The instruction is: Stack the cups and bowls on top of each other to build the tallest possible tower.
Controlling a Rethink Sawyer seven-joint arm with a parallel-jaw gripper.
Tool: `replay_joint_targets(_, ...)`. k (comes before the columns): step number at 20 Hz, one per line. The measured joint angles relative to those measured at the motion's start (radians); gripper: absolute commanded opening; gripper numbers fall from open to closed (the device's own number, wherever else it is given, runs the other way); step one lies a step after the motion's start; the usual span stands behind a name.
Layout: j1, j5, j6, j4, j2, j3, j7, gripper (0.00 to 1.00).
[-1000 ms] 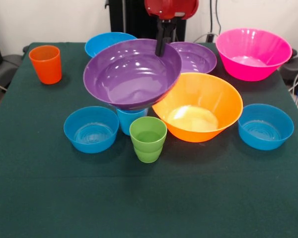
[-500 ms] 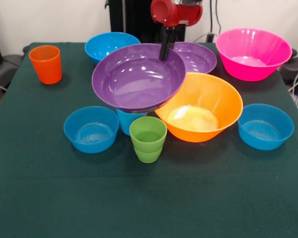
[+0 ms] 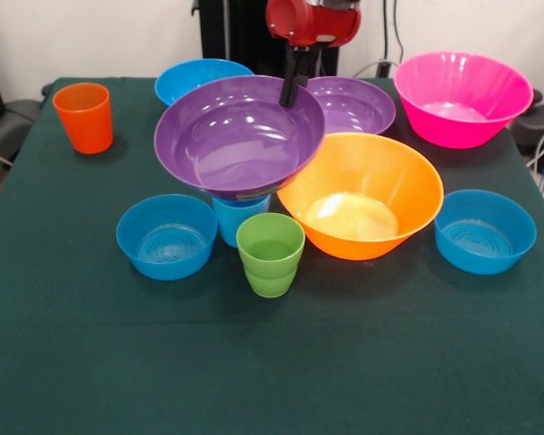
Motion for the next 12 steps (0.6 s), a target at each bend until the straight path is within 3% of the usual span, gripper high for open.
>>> replay_joint_targets(12,0.001,0.000,-0.018,-0.014,0.000,-0.016,0.000,0.00)
